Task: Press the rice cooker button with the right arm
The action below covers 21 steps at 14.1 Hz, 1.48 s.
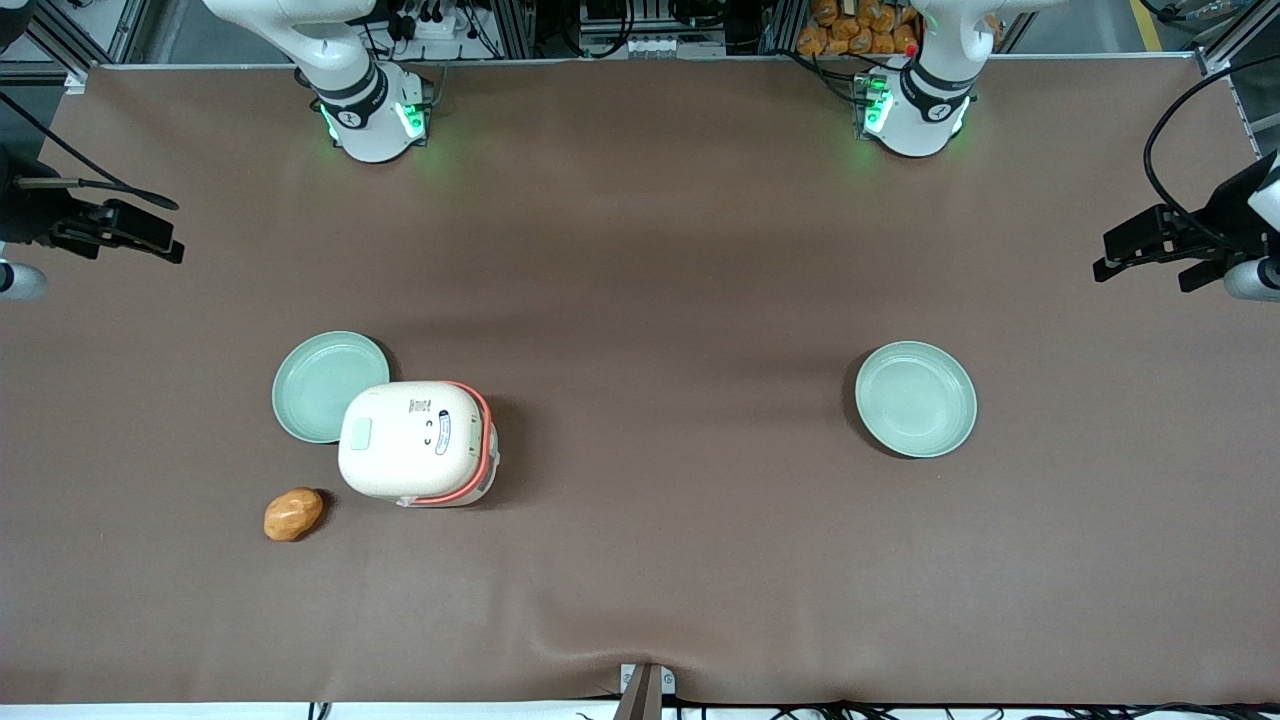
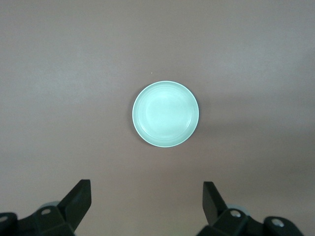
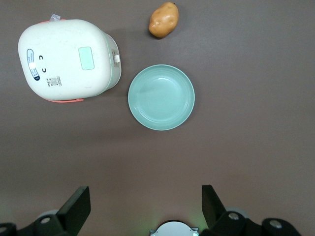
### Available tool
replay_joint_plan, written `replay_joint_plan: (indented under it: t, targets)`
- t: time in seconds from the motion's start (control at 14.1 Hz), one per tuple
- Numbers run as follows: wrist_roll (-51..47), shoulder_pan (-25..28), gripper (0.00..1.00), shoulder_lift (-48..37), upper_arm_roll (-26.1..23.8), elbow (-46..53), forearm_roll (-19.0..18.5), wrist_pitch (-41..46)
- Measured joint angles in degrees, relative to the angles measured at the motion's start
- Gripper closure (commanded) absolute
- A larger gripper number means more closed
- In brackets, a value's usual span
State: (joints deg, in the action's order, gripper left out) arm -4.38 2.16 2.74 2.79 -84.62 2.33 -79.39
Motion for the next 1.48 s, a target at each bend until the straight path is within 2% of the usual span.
replay_joint_plan:
  t: [0.92,1.27,1.48]
  targets:
    - [0.0,0.1,0.0,0.0,0.1,0.0,0.0,0.0]
    - [1.0,2.6,0.0,1.4,-0.1,0.0,0.1,-0.5]
    - [1.0,3.4,0.0,3.6,-0.1,0.0,0.3,-3.5]
